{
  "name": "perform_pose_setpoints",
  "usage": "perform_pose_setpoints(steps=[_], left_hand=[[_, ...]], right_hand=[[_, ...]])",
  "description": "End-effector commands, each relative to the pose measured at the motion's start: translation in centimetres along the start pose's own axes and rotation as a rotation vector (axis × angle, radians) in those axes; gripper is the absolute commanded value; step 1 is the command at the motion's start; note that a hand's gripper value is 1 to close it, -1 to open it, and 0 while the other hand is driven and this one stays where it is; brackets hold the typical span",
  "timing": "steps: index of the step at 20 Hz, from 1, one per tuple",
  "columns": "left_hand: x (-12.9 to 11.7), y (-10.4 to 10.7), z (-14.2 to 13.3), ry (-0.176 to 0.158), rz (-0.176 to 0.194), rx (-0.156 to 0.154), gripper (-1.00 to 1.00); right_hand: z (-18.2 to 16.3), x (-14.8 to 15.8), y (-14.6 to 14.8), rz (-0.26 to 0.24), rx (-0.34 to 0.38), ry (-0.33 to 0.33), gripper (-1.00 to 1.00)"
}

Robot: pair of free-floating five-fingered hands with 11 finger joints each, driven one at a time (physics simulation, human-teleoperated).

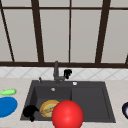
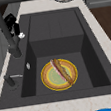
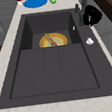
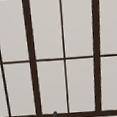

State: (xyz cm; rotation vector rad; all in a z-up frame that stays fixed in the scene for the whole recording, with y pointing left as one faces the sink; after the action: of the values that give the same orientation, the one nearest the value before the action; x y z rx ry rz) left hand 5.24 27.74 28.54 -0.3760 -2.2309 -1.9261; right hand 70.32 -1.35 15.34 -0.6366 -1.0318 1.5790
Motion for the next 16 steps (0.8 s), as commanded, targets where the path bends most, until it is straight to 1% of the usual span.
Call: perform_pose_setpoints(steps=[1, 16], left_hand=[[0.00, 0.00, 0.00, 0.000, 0.000, 0.000, 0.00], [0.00, 0.00, 0.00, 0.000, 0.000, 0.000, 0.00]], right_hand=[[-0.09, 1.60, -1.77, -0.021, 0.064, 0.038, 1.00], [-0.07, 2.23, -1.78, 0.018, 0.058, 0.088, 1.00]])
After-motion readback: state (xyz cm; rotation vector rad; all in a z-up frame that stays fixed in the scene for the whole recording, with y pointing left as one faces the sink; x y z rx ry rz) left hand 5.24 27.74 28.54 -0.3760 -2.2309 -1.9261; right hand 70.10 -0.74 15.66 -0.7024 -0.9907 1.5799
